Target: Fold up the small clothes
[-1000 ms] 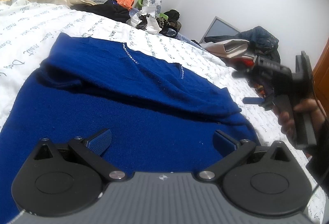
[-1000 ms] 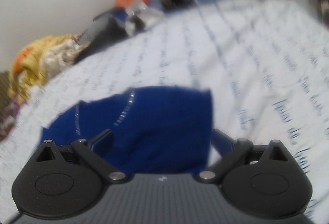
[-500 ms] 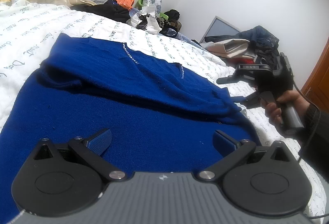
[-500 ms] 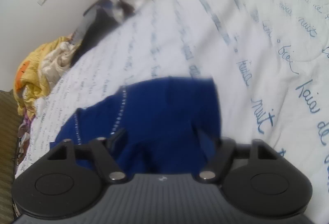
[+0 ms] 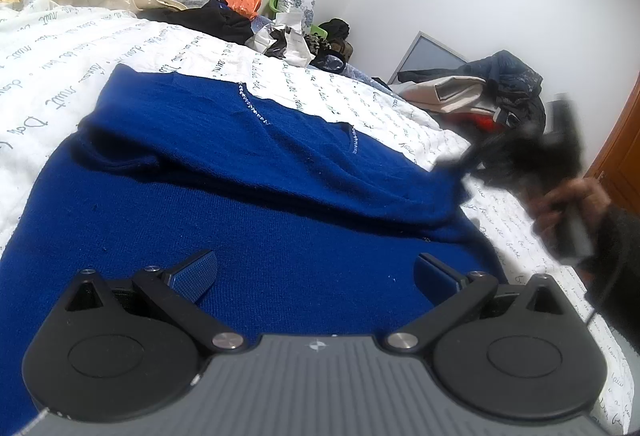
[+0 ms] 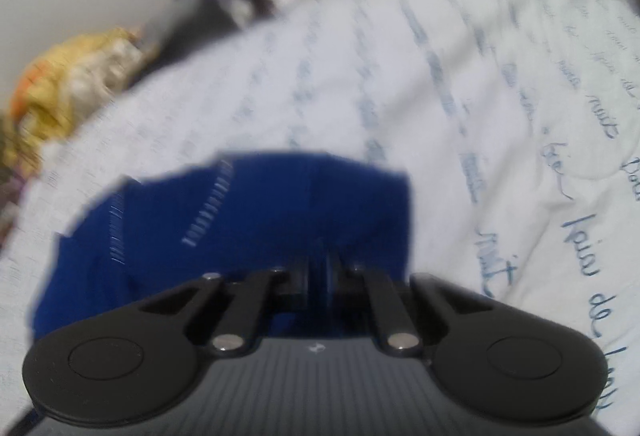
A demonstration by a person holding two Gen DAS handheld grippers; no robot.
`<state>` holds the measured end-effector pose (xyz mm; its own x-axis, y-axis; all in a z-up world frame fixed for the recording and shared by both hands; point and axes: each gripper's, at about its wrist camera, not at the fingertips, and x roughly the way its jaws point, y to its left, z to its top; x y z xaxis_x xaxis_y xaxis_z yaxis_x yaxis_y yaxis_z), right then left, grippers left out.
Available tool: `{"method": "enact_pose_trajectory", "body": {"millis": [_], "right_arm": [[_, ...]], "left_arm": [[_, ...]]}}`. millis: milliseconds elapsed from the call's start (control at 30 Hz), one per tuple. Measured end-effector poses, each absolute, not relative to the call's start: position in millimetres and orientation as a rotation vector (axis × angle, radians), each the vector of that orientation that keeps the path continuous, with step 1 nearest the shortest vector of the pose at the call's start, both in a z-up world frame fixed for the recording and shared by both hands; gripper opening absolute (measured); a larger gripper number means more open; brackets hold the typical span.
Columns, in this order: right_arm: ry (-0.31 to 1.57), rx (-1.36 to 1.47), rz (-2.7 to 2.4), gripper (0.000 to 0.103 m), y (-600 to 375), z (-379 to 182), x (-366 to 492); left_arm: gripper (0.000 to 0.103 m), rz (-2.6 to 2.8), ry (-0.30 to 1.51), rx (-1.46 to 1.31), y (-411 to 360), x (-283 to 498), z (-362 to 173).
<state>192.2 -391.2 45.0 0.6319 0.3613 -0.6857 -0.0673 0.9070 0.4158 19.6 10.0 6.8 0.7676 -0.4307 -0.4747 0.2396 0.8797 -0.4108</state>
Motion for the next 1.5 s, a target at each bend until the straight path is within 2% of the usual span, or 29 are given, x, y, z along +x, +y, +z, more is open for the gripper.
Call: {"method": "enact_pose_trajectory", "body": {"millis": [100, 233, 300, 333, 367, 433, 500, 633, 667, 700, 733, 800, 833, 867, 1000, 1067, 1100, 1167, 1200, 1267, 1300, 1333, 1367, 1400, 1467, 1500], "right_arm": [[0.730, 0.511, 0.275, 0.006, -418, 66, 170], [0.855, 0.488, 0.114, 0.008, -449, 27, 168], [0.820, 0.578, 0.134, 0.018, -457, 20, 156], [0.803, 0.614, 0.121, 0.036, -461, 23, 152], [0.781, 0.639, 0.114, 0.062, -464, 27, 148], [0.709, 0.633, 0.135, 0.084, -466, 40, 145], [0.684, 0.556, 0.155, 0.084, -461, 52, 153], [0.791, 0.436, 0.149, 0.081, -440, 44, 196], [0.815, 0.416, 0.155, 0.071, -436, 37, 206], [0.836, 0.393, 0.166, 0.070, -427, 31, 213], [0.812, 0.340, 0.169, 0.057, -417, 31, 216], [0.814, 0.246, 0.174, 0.004, -398, 31, 217], [0.827, 0.223, 0.187, 0.005, -392, 31, 218], [0.788, 0.197, 0.192, 0.005, -388, 35, 214], [0.679, 0.235, 0.139, 0.004, -407, 38, 198], [0.718, 0.244, 0.111, 0.006, -410, 22, 202], [0.717, 0.262, 0.110, 0.006, -411, 22, 201], [0.748, 0.281, 0.088, 0.022, -409, 31, 197], [0.735, 0.283, 0.080, 0.023, -409, 40, 189], [0.609, 0.274, 0.079, 0.025, -403, 61, 156], [0.553, 0.273, 0.106, 0.028, -396, 68, 141], [0.536, 0.273, 0.155, 0.042, -386, 72, 131], [0.555, 0.263, 0.217, 0.062, -373, 72, 128], [0.589, 0.235, 0.266, 0.067, -358, 68, 128], [0.658, 0.105, 0.278, 0.067, -328, 49, 133], [0.693, 0.008, 0.228, 0.067, -316, 33, 136]], "left_arm": [[0.103, -0.371, 0.592, -0.340, 10, 20, 7], [0.103, -0.371, 0.593, -0.338, 9, 20, 8], [0.103, -0.362, 0.616, -0.344, 13, 22, 12], [0.103, -0.346, 0.626, -0.356, 19, 25, 20], [0.103, -0.334, 0.604, -0.375, 28, 31, 30], [0.103, -0.251, 0.518, -0.370, 48, 47, 52], [0.103, -0.101, 0.508, -0.315, 65, 84, 64], [0.102, -0.012, 0.718, -0.362, 90, 169, 39], [0.102, -0.017, 0.774, -0.357, 90, 186, 30], [0.100, -0.017, 0.747, -0.304, 85, 192, 28], [0.092, -0.041, 0.752, -0.269, 79, 200, 25], [0.019, -0.078, 0.735, -0.197, 66, 205, 22], [0.012, -0.065, 0.734, -0.162, 61, 206, 23], [0.012, -0.038, 0.695, -0.144, 59, 204, 26], [0.013, 0.048, 0.647, -0.015, 55, 202, 14], [0.023, 0.063, 0.620, 0.034, 53, 195, 15], [0.030, 0.068, 0.622, 0.031, 53, 192, 19], [0.062, 0.084, 0.581, -0.006, 55, 169, 35], [0.069, 0.066, 0.521, -0.047, 58, 149, 44], [0.094, -0.013, 0.426, -0.133, 56, 120, 56], [0.097, -0.079, 0.428, -0.150, 47, 116, 58], [0.097, -0.133, 0.456, -0.141, 36, 119, 58], [0.092, -0.169, 0.499, -0.111, 23, 125, 53], [0.091, -0.181, 0.551, -0.076, 12, 134, 44], [0.094, -0.144, 0.675, -0.040, 5, 153, 20], [0.094, -0.108, 0.645, 0.010, 2, 152, 15]]}}
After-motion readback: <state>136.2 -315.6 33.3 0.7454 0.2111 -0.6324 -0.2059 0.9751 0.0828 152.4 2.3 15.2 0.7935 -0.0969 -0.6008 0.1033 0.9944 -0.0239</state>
